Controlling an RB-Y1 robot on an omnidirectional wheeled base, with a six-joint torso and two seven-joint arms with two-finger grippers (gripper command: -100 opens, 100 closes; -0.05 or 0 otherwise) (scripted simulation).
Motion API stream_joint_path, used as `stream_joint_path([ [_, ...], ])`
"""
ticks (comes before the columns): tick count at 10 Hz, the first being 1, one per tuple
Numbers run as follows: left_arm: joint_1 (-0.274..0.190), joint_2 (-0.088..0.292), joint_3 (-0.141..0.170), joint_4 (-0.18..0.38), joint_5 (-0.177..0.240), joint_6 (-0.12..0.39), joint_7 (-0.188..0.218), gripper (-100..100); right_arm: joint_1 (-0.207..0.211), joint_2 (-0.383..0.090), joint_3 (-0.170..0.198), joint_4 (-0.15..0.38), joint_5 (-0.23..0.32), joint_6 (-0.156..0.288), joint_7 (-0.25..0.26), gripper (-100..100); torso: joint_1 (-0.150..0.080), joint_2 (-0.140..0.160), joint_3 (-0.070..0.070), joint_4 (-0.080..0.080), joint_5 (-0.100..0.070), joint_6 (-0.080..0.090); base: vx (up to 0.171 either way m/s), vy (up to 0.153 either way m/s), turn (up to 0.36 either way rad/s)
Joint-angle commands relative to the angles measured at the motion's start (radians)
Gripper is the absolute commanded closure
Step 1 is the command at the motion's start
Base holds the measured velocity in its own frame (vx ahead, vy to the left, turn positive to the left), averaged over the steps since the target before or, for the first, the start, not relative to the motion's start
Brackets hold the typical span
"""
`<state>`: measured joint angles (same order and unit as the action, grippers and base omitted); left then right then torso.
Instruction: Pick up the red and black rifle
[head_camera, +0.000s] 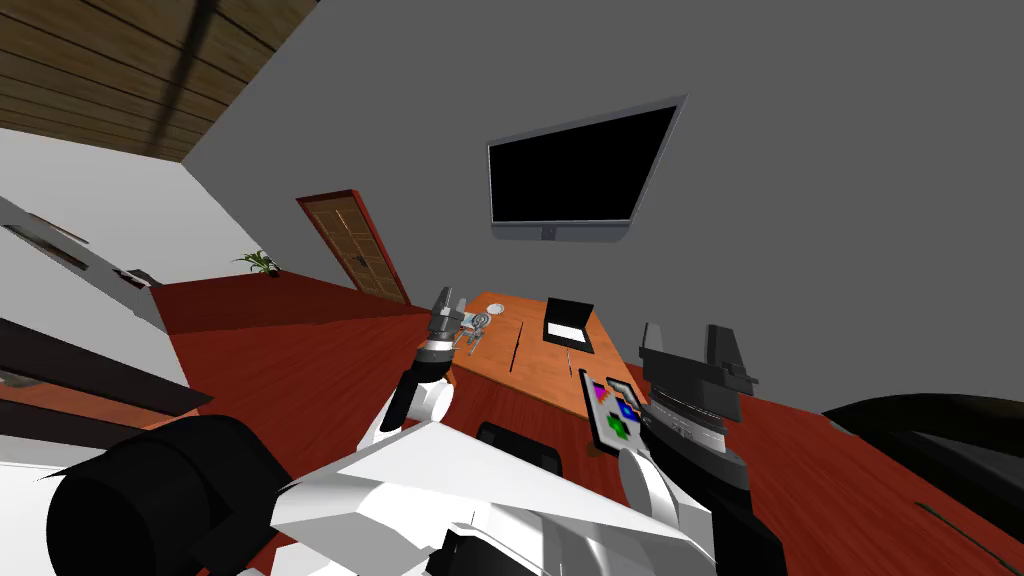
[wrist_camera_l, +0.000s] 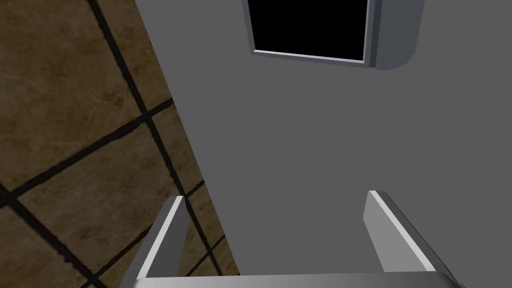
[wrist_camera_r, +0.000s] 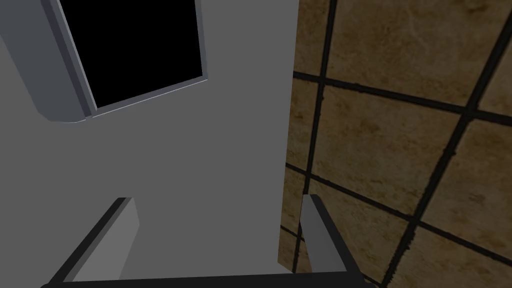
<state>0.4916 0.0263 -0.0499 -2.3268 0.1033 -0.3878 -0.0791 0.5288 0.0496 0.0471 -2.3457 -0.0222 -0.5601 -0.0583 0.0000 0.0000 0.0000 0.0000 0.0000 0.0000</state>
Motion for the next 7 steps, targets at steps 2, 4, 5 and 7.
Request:
stream_joint_path([
  [2,0.007,0.061,-0.01,0.013,-0.029,0.022,-0.036,-100,0.0,0.0,0.0,0.0,0.0,0.0,0.0,0,0.0,0.001,0.0,0.0,0.0,0.001,-0.026,0.0,-0.217],
  [4,0.014,0.112,-0.022,0.027,-0.059,0.044,-0.076,-100,0.0,0.0,0.0,0.0,0.0,0.0,0.0,0,0.001,0.003,0.002,0.001,0.0,0.0,-0.046,0.01,-0.201],
  [5,0.019,0.142,-0.029,0.036,-0.077,0.058,-0.1,-100,0.0,0.0,0.0,0.0,0.0,0.0,0.0,0,0.001,0.003,0.002,0.001,0.0,0.0,-0.05,-0.003,-0.321],
  [7,0.031,0.204,-0.048,0.059,-0.12,0.089,-0.157,-100,0.0,0.0,0.0,0.0,0.0,0.0,0.0,0,0.0,0.004,0.002,0.001,0.0,0.0,-0.058,0.0,-0.298],
])
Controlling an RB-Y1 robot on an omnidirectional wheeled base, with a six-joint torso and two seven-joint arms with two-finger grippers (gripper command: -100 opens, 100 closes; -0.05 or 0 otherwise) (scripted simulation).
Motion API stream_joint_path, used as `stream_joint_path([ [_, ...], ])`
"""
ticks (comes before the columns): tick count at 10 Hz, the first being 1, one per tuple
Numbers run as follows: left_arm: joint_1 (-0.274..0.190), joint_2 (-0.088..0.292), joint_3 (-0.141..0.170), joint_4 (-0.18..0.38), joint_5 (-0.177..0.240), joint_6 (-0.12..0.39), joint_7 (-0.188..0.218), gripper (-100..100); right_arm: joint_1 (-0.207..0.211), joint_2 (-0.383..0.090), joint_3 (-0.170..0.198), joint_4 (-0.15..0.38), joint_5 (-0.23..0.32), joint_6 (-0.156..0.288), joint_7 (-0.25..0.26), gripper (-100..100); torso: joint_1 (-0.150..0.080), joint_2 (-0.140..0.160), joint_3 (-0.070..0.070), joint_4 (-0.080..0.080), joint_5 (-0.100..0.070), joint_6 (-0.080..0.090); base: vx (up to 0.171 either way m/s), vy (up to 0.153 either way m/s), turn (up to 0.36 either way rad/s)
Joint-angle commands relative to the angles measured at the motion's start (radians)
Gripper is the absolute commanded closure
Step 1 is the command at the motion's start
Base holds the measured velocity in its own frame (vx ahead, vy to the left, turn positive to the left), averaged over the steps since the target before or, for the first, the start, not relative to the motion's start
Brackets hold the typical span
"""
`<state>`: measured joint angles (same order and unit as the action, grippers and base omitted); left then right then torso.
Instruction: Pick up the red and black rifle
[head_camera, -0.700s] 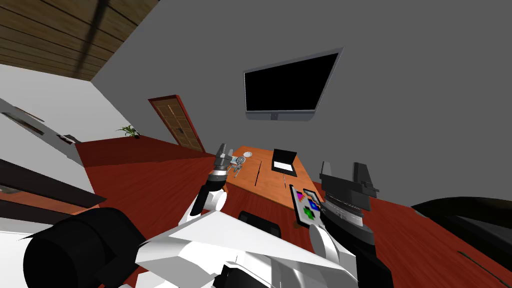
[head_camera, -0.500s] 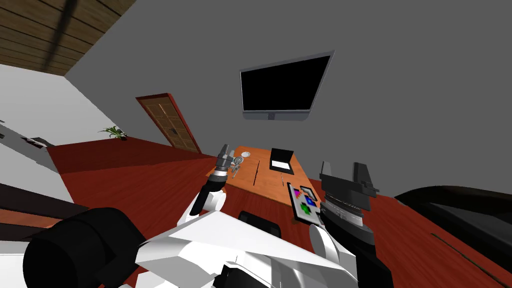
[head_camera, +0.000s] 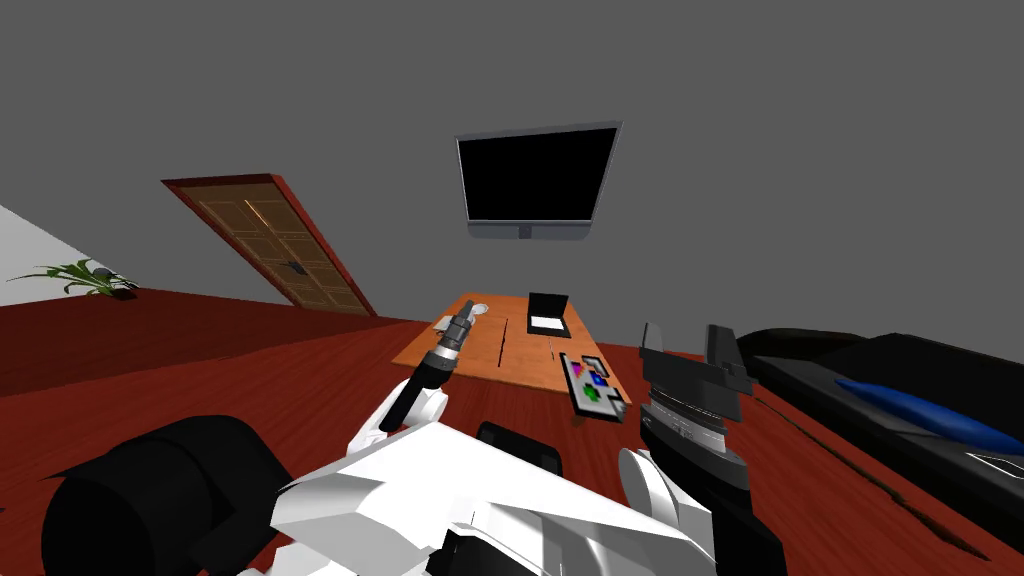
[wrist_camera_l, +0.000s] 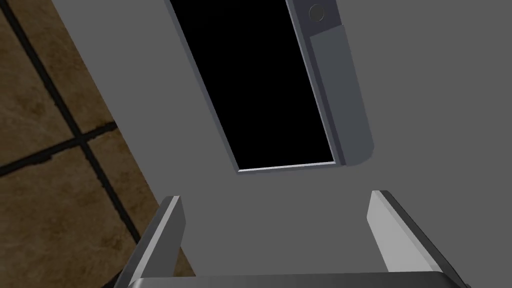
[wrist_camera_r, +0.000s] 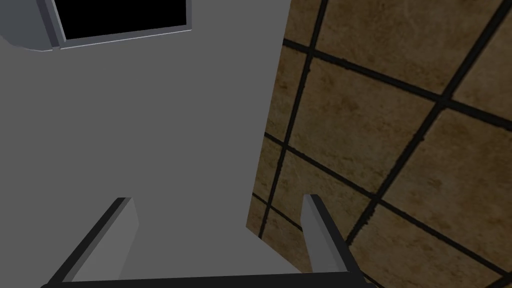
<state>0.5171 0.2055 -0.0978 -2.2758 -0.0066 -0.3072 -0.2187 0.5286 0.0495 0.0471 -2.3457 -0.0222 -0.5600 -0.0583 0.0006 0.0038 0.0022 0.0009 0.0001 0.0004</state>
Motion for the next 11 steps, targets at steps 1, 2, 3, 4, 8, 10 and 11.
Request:
stream_joint_path([
  [1,0.006,0.03,0.0,0.008,-0.01,0.009,-0.018,-100,0.0,0.0,0.0,0.0,0.0,0.0,0.0,0,0.0,0.0,0.0,0.0,0.0,0.0,-0.031,0.006,-0.113],
  [2,0.013,0.067,-0.011,0.022,-0.034,0.026,-0.051,-100,0.0,0.0,0.0,0.0,0.0,0.0,0.0,0,0.0,-0.001,-0.001,0.0,0.0,-0.001,-0.026,-0.007,-0.239],
  [3,0.021,0.097,-0.024,0.038,-0.059,0.045,-0.083,-100,0.0,0.0,0.0,0.0,0.0,0.0,0.0,0,0.0,-0.002,-0.001,0.0,0.0,0.0,-0.037,-0.007,-0.414],
  [4,0.021,0.105,-0.024,0.038,-0.059,0.045,-0.086,-100,0.0,0.0,0.0,0.0,0.0,0.0,0.0,0,0.0,-0.001,-0.001,0.0,0.0,0.0,-0.031,-0.001,-0.133],
  [8,0.048,0.223,-0.066,0.093,-0.142,0.104,-0.201,-100,0.0,0.0,0.0,0.0,0.0,0.0,0.0,0,0.0,-0.001,-0.001,0.0,0.0,-0.001,-0.034,-0.01,-0.28],
  [10,0.057,0.266,-0.083,0.115,-0.171,0.125,-0.242,-100,0.0,0.0,0.0,0.0,0.0,0.0,0.0,0,0.0,-0.002,-0.001,0.0,0.0,-0.001,-0.019,-0.009,-0.217],
  [11,0.067,0.292,-0.1,0.139,-0.201,0.146,-0.271,-100,0.0,0.0,0.0,0.0,0.0,0.0,0.0,0,0.0,-0.002,-0.001,-0.001,0.0,0.0,-0.031,-0.026,-0.387],
])
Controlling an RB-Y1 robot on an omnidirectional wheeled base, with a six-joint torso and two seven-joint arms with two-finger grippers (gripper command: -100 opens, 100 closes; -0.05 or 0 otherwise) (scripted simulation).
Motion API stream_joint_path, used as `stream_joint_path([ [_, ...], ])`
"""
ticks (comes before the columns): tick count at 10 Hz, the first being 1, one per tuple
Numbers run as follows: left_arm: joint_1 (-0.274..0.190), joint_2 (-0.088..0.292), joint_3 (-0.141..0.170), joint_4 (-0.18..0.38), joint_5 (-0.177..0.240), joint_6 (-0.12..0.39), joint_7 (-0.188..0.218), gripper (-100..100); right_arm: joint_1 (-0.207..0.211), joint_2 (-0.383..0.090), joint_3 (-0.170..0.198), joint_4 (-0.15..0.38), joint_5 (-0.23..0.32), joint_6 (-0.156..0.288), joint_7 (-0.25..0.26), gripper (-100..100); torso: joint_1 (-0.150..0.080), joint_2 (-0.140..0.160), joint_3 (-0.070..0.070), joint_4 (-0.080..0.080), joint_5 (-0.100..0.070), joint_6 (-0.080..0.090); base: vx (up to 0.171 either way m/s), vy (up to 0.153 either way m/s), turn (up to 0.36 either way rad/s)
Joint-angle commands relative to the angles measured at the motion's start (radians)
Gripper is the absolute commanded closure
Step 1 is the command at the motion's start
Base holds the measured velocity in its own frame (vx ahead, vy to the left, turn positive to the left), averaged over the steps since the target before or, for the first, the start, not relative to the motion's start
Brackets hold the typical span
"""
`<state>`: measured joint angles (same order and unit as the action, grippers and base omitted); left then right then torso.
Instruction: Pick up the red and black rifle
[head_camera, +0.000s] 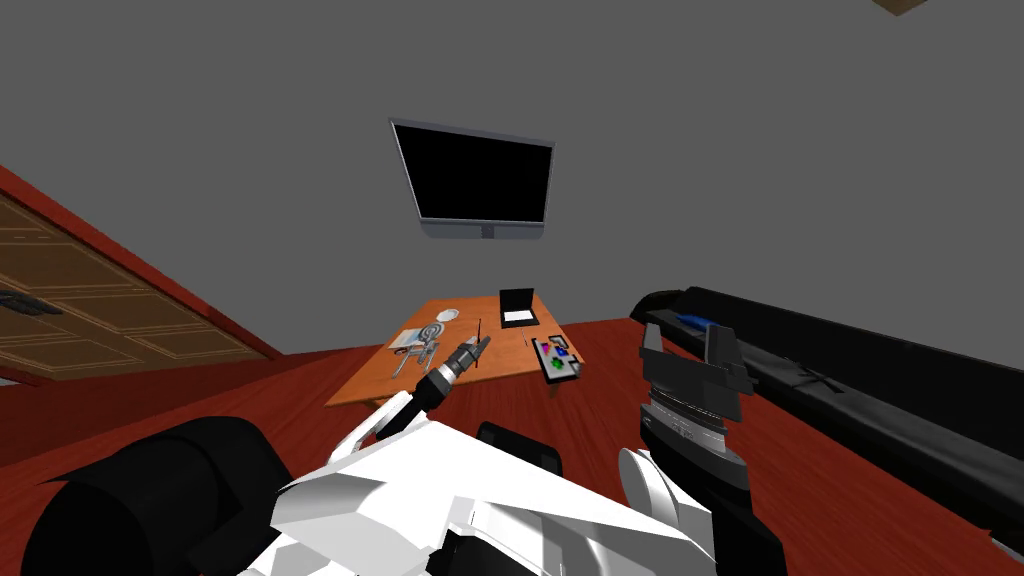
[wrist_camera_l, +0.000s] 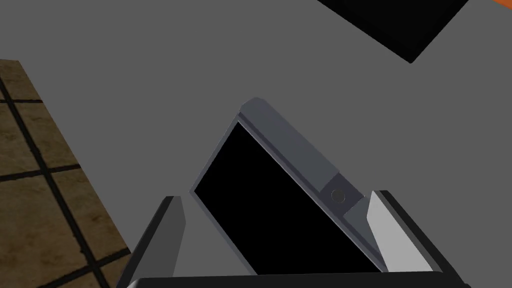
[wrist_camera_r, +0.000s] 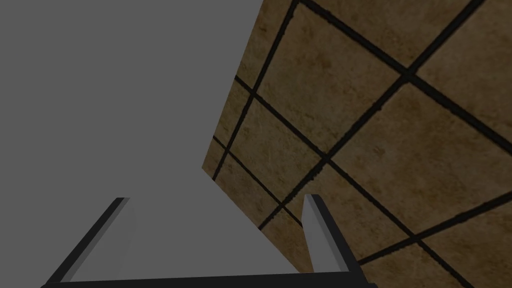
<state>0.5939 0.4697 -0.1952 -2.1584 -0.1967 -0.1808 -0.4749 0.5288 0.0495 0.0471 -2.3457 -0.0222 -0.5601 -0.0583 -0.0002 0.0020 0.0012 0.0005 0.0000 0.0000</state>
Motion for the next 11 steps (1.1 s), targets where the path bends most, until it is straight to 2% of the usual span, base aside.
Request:
stream_joint_path([
  [1,-0.01,0.043,-0.002,0.022,-0.011,0.02,-0.032,-100,0.0,0.0,0.0,0.0,0.0,0.0,0.0,0,0.0,0.0,0.0,0.0,0.0,0.0,-0.023,-0.017,-0.219],
  [2,0.001,0.075,-0.02,0.047,-0.041,0.041,-0.073,-100,0.0,0.0,0.0,0.0,0.0,0.0,0.0,0,0.001,-0.001,0.0,0.0,0.0,0.0,-0.014,-0.018,-0.393],
  [3,0.001,0.085,-0.02,0.047,-0.041,0.041,-0.077,-100,0.0,0.0,0.0,0.0,0.0,0.0,0.0,0,0.001,-0.001,0.0,0.0,0.0,0.0,-0.01,-0.007,-0.171],
  [4,0.011,0.123,-0.039,0.074,-0.071,0.062,-0.119,-100,0.0,0.0,0.0,0.0,0.0,0.0,0.0,0,0.001,-0.001,-0.001,0.0,0.0,-0.001,-0.011,-0.019,-0.277],
  [5,0.011,0.126,-0.039,0.074,-0.071,0.062,-0.122,-100,0.0,0.0,0.0,0.0,0.0,0.0,0.0,0,0.001,-0.001,-0.001,0.0,0.0,0.0,-0.009,-0.013,-0.181],
  [6,0.022,0.168,-0.059,0.103,-0.101,0.083,-0.162,-100,0.0,0.0,0.0,0.0,0.0,0.0,0.0,0,0.001,-0.001,-0.001,0.0,0.0,-0.001,-0.009,-0.02,-0.342],
  [7,0.022,0.168,-0.059,0.103,-0.101,0.083,-0.168,-100,0.0,0.0,0.0,0.0,0.0,0.0,0.0,0,0.001,-0.001,-0.001,0.0,0.0,0.0,-0.005,-0.01,-0.162],
  [8,0.034,0.209,-0.08,0.133,-0.131,0.104,-0.207,-100,0.0,0.0,0.0,0.0,0.0,0.0,0.0,0,0.001,-0.002,-0.001,0.0,0.0,-0.001,0.0,-0.022,-0.318],
  [9,0.034,0.209,-0.08,0.133,-0.131,0.104,-0.215,-100,0.0,0.0,0.0,0.0,0.0,0.0,0.0,0,0.001,-0.002,-0.001,0.0,0.0,0.0,0.002,-0.012,-0.16],
  [10,0.045,0.25,-0.101,0.166,-0.161,0.124,-0.254,-100,0.0,0.0,0.0,0.0,0.0,0.0,0.0,0,0.001,-0.002,-0.001,0.0,0.0,-0.001,0.006,-0.017,-0.343],
  [11,0.045,0.25,-0.101,0.166,-0.161,0.124,-0.263,-100,0.0,0.0,0.0,0.0,0.0,0.0,0.0,0,0.001,-0.002,-0.001,0.0,0.0,0.0,0.005,-0.008,-0.171],
])
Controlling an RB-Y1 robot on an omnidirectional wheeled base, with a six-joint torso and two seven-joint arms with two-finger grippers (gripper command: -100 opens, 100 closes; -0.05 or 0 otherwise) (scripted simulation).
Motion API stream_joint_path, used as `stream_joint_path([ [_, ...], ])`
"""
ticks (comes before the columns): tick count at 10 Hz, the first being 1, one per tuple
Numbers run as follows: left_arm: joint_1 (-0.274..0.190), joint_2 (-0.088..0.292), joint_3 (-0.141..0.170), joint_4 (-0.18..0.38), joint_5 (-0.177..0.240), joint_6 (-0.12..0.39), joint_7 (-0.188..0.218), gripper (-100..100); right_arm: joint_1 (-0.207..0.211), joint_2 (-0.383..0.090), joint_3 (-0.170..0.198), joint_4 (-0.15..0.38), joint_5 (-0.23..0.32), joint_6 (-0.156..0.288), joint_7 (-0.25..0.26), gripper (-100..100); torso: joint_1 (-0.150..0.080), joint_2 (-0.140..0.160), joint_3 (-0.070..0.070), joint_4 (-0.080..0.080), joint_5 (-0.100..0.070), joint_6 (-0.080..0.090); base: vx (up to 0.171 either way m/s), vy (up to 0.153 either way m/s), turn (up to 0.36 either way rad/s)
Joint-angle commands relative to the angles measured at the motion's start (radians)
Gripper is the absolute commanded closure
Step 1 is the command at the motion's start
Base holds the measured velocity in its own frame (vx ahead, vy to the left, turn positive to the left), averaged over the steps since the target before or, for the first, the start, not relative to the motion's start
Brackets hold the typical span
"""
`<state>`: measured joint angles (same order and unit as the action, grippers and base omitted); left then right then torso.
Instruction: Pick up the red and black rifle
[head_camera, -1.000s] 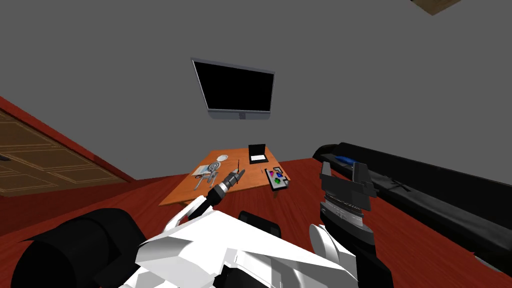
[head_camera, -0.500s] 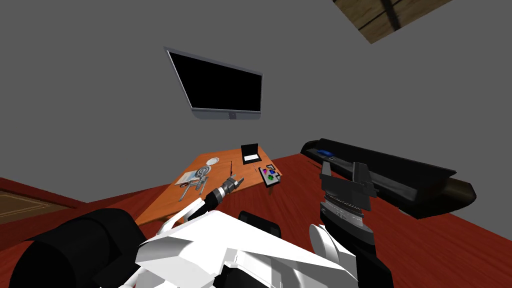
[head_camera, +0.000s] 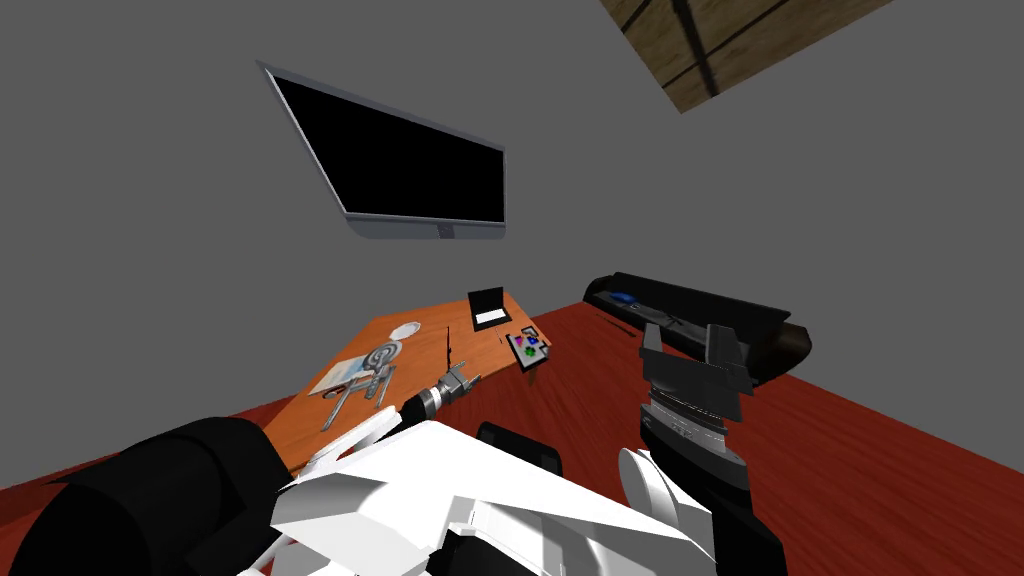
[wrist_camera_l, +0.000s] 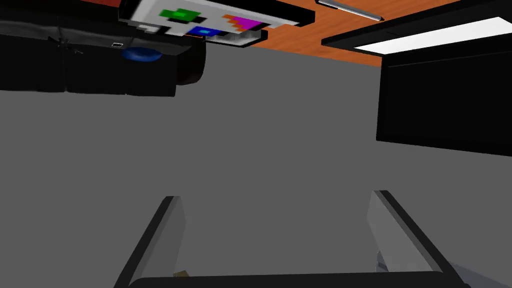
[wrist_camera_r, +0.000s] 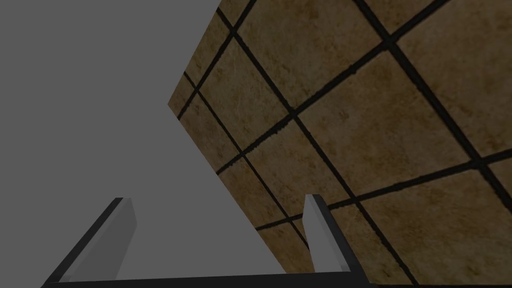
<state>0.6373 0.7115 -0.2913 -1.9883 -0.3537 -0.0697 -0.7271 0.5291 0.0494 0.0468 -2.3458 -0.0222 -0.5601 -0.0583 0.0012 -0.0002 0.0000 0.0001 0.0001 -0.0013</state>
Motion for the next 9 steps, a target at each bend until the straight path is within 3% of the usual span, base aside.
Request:
stream_joint_path([
  [1,0.013,0.049,-0.028,0.03,-0.033,0.033,-0.05,-100,0.0,0.0,0.0,0.0,0.0,0.0,0.0,0,0.0,0.0,0.0,0.0,0.0,0.0,0.012,-0.019,-0.302],
  [2,0.013,0.049,-0.028,0.03,-0.033,0.033,-0.058,-100,0.0,0.0,0.0,0.0,0.0,0.0,0.0,0,0.0,0.0,0.0,0.0,0.0,0.001,0.012,-0.01,-0.167],
  [3,0.025,0.089,-0.051,0.065,-0.062,0.052,-0.096,-100,0.0,0.0,0.0,0.0,0.0,0.0,0.0,0,0.0,0.0,0.0,0.0,0.0,0.0,0.022,-0.019,-0.308],
  [4,0.025,0.089,-0.051,0.065,-0.062,0.052,-0.106,-100,0.0,0.0,0.0,0.0,0.0,0.0,0.0,0,0.0,-0.001,0.0,0.0,0.0,0.001,0.015,-0.008,-0.172],
  [5,0.037,0.128,-0.074,0.102,-0.09,0.07,-0.146,-100,0.0,0.0,0.0,0.0,0.0,0.0,0.0,0,0.0,-0.001,0.0,0.0,0.0,0.0,0.021,-0.012,-0.334],
  [6,0.037,0.128,-0.074,0.102,-0.09,0.07,-0.154,-100,0.0,0.0,0.0,0.0,0.0,0.0,0.0,0,0.0,-0.001,-0.001,0.0,0.0,0.001,0.019,-0.001,-0.154],
  [7,0.049,0.167,-0.098,0.14,-0.118,0.088,-0.196,-100,0.0,0.0,0.0,0.0,0.0,0.0,0.0,0,0.0,-0.001,-0.001,0.0,0.0,0.0,0.026,-0.007,-0.301],
  [8,0.049,0.167,-0.098,0.14,-0.118,0.088,-0.201,-100,0.0,0.0,0.0,0.0,0.0,0.0,0.0,0,0.0,-0.001,-0.001,0.0,0.0,0.0,0.024,0.001,-0.15],
  [9,0.061,0.204,-0.123,0.178,-0.144,0.105,-0.245,-100,0.0,0.0,0.0,0.0,0.0,0.0,0.0,0,0.0,-0.001,-0.001,0.0,0.0,0.0,0.035,-0.008,-0.289],
])
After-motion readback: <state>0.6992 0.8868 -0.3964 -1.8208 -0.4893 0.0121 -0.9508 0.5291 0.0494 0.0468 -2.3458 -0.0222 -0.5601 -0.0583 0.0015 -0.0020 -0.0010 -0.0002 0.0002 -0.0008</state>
